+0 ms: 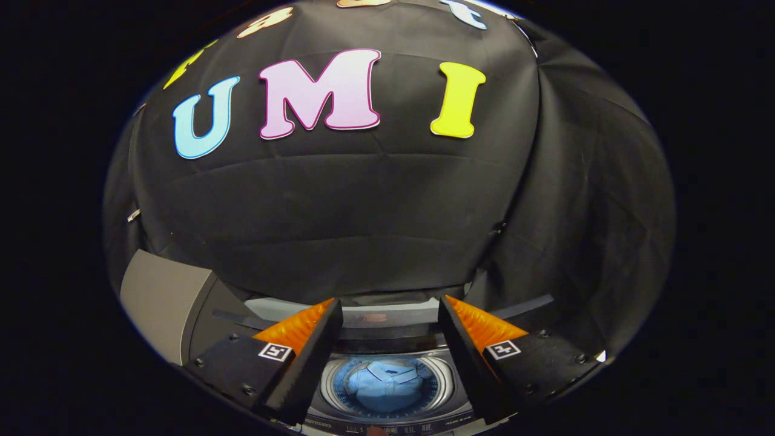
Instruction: Put the clothes into the washing machine and then close the washing machine lid.
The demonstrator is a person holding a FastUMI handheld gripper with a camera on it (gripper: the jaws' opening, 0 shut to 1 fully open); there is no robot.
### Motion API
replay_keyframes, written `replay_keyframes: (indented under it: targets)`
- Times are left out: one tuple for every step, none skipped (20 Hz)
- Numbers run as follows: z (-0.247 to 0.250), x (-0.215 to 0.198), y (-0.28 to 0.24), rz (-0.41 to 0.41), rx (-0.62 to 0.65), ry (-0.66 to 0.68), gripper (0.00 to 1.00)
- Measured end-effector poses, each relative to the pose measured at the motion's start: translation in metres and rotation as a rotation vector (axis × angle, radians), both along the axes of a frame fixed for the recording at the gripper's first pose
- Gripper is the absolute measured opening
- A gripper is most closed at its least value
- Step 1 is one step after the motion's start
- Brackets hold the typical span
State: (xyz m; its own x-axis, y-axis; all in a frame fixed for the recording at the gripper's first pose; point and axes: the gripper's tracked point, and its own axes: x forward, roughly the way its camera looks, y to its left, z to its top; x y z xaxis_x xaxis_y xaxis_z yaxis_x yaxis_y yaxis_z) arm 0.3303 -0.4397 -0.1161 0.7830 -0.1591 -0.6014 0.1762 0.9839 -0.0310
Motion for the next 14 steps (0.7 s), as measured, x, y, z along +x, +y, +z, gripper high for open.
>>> replay_keyframes:
  targets:
    - [-0.0001, 0.0, 0.0001, 0.002, 0.002, -0.001, 1.0]
    - [-0.0001, -0.0001, -0.0002, 0.002, 0.003, -0.002, 1.0]
    - [-0.0002, 0.0003, -0.0001, -0.001, 0.006, -0.001, 1.0]
    - [0.0, -0.0006, -0.0001, -0.001, 0.005, -0.001, 1.0]
    - [-0.0005, -0.0006, -0.0007, -0.001, 0.002, -0.002, 1.0]
    - [0.0004, 0.0001, -0.0006, -0.001, 0.003, -0.004, 1.0]
    - [0.0004, 0.0008, -0.0001, 0.006, 0.003, -0.009, 1.0]
    - [0.0002, 0.002, -0.0001, 0.007, 0.01, -0.016, 0.99]
    - [0.0013, 0.0046, 0.0008, 0.006, 0.017, -0.025, 0.99]
    - [-0.0009, 0.0044, 0.0003, 0.007, 0.016, -0.027, 0.99]
    - [-0.0023, 0.0049, 0.0005, 0.009, 0.013, -0.025, 0.99]
    - [-0.0029, 0.0028, 0.0, 0.007, 0.014, -0.019, 0.99]
    - [-0.0041, 0.001, 0.0003, 0.007, 0.015, -0.005, 0.99]
    - [-0.0047, -0.0008, -0.0001, 0.009, 0.015, 0.008, 0.99]
